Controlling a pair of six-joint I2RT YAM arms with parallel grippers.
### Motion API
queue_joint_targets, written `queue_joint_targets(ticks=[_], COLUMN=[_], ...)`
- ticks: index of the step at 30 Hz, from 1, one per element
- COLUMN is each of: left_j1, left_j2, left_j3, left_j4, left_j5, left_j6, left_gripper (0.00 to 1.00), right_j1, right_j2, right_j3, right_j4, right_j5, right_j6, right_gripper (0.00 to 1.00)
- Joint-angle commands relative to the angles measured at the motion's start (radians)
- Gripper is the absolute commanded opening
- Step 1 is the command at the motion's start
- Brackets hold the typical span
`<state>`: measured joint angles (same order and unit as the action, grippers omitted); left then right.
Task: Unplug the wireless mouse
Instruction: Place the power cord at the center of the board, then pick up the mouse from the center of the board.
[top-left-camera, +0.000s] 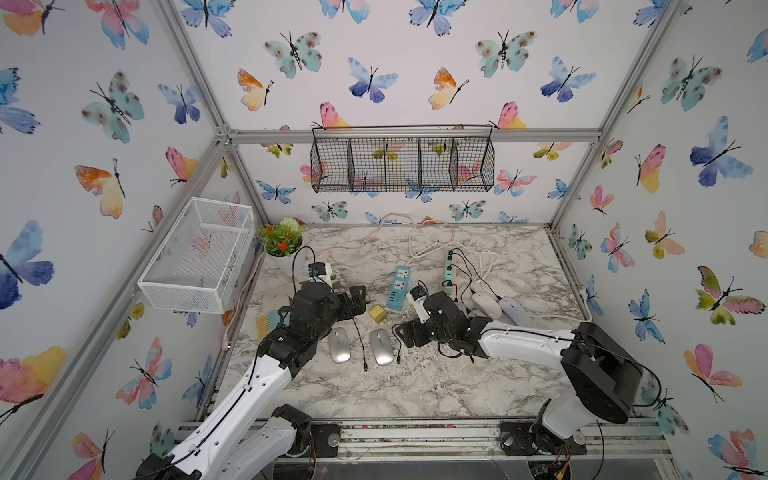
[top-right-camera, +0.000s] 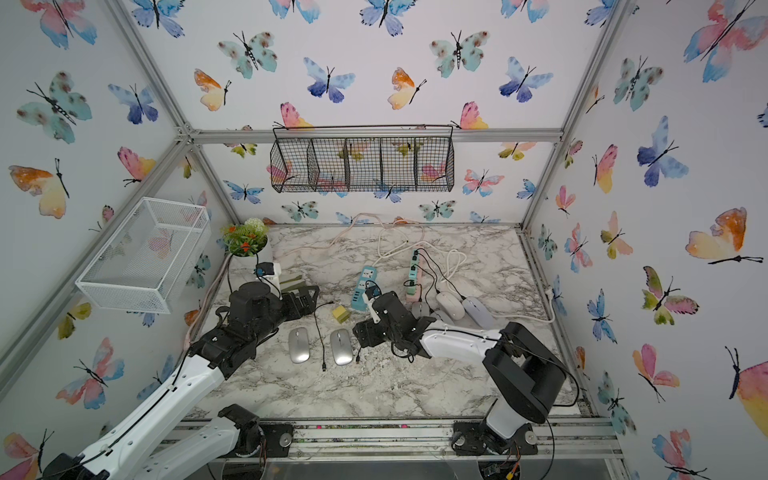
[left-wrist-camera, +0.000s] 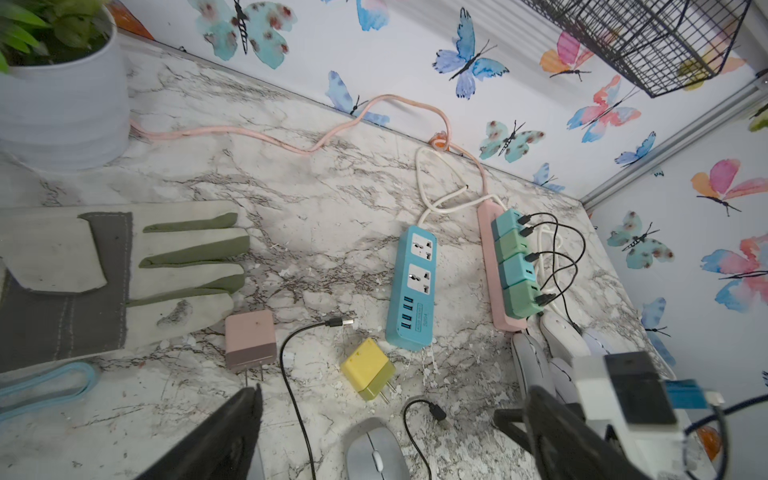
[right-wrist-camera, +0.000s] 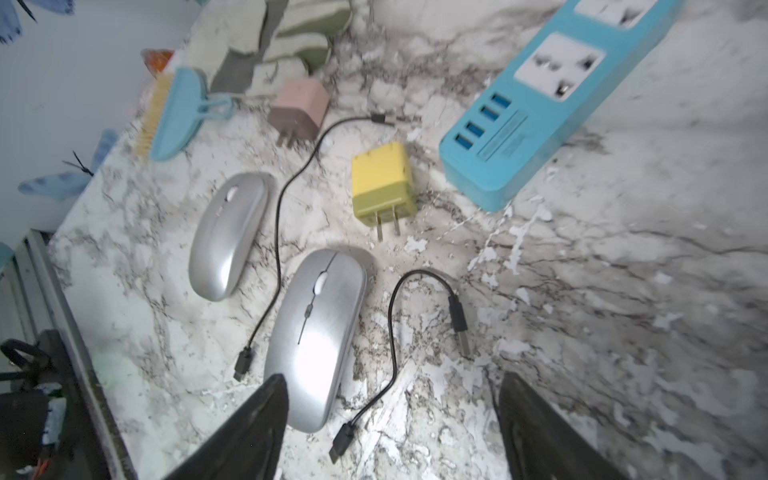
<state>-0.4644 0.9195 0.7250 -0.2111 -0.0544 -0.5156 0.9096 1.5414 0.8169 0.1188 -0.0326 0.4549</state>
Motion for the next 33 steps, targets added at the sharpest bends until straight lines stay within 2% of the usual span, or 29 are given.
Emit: queue_joint_targets(ticks=[1, 3, 7, 9, 12, 15, 18, 24, 27, 30, 33], left_j1=[-0.012, -0.056, -0.169, -0.222, -0.293, -0.372, -0.441, -0.507, -0.537, -0.573, -0.596], left_j2=[0.072, 0.12, 0.205, 0.246, 0.308, 0.38, 0.466, 0.677, 0.801, 0.9, 1.002], left_j3=[0.017, 0.044, 0.084, 0.097, 0.102, 0.122, 0.159, 0.294, 0.402, 0.518, 0.637], left_j4=[0.027, 0.028, 0.052, 0.08, 0.13, 0.161, 0.17, 0.151, 0.088, 0.008, -0.108], left_j5=[0.1, 0.096, 0.057, 0.051, 0.048, 0.014, -0.028, -0.023, -0.024, -0.085, -0.181], left_j6=[0.025, 0.035, 0.046, 0.037, 0.009, -0.019, -0.045, -0.098, -0.098, -0.108, -0.162], left_gripper=[0.98, 0.98, 0.98, 0.99, 0.98, 0.98, 0.98, 1.0, 1.0, 0.99, 0.97], right_j1=[0.003, 0.002, -0.004, -0.028, -0.073, -0.135, -0.239, -0.44, -0.559, -0.667, -0.71], right_j2=[-0.095, -0.163, -0.235, -0.255, -0.277, -0.31, -0.328, -0.357, -0.389, -0.392, -0.389], right_j3=[-0.081, -0.134, -0.139, -0.136, -0.14, -0.158, -0.17, -0.19, -0.216, -0.235, -0.238], right_j4=[0.028, 0.025, -0.149, -0.232, -0.298, -0.316, -0.324, -0.307, -0.276, -0.258, -0.262], right_j5=[0.147, 0.25, 0.455, 0.51, 0.51, 0.447, 0.328, 0.072, -0.061, -0.178, -0.201], right_j6=[0.024, 0.061, 0.13, 0.166, 0.193, 0.194, 0.183, 0.154, 0.162, 0.175, 0.178], right_gripper=[0.92, 1.0, 0.99, 0.9, 0.83, 0.82, 0.82, 0.82, 0.82, 0.81, 0.79])
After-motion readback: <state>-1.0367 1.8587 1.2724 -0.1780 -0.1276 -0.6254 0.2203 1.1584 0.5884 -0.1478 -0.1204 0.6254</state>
